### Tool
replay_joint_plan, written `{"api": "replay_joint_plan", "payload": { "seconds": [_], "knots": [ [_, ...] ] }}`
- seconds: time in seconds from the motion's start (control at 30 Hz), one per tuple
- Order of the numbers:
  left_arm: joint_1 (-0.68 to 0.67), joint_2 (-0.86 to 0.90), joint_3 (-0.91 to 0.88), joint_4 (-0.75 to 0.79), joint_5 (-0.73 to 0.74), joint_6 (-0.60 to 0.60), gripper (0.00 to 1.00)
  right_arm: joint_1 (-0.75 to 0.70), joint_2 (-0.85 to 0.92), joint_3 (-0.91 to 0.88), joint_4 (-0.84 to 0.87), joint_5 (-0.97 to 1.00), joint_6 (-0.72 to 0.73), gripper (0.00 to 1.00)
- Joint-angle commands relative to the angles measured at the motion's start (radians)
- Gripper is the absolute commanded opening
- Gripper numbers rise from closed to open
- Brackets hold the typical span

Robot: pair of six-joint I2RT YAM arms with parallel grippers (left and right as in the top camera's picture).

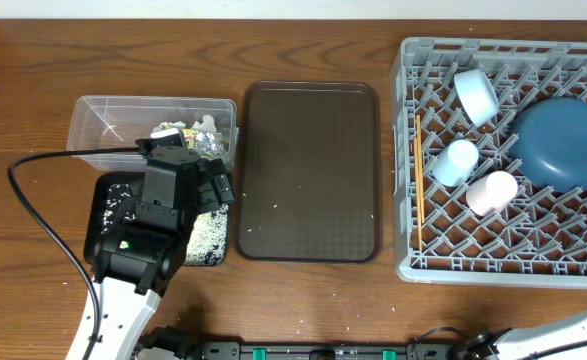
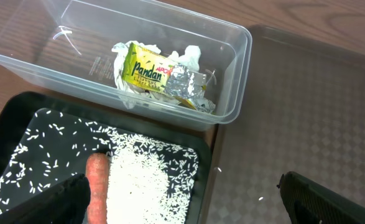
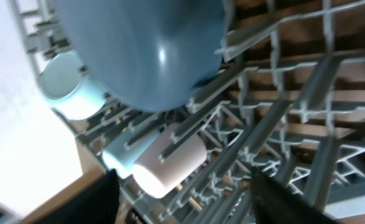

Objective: Sort waste into correct bins and load items into the dishwasher rack
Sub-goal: 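Lift the blue plate with the right gripper and carry it into the rack, then release the blue plate in the rack and raise the right gripper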

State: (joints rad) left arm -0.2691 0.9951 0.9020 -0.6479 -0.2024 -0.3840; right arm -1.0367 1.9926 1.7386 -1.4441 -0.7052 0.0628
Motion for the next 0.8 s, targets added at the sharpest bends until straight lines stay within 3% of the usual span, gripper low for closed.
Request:
{"api": "replay_joint_plan", "payload": {
  "seconds": [0.0, 0.03, 0.33, 0.47, 0.7, 0.77],
  "knots": [
    [0.004, 0.004, 0.000, -0.003, -0.019, 0.017, 1.00, 0.001, -0.003, -0.001, -0.014, -0.132, -0.039, 0.82],
    [0.004, 0.004, 0.000, -0.003, -0.019, 0.017, 1.00, 0.006, -0.005, -0.001, -0.015, -0.157, -0.054, 0.99],
    [0.004, 0.004, 0.000, -0.003, -0.019, 0.017, 1.00, 0.219, -0.073, 0.047, -0.003, -0.152, -0.132, 0.99],
    [0.004, 0.004, 0.000, -0.003, -0.019, 0.017, 1.00, 0.389, -0.093, 0.170, -0.024, 0.051, -0.119, 0.99],
    [0.004, 0.004, 0.000, -0.003, -0.019, 0.017, 1.00, 0.739, -0.106, 0.395, -0.101, 0.590, 0.014, 0.99],
    [0.004, 0.004, 0.000, -0.003, -0.019, 0.017, 1.00, 0.832, -0.106, 0.408, -0.109, 0.644, 0.031, 0.99]
  ]
}}
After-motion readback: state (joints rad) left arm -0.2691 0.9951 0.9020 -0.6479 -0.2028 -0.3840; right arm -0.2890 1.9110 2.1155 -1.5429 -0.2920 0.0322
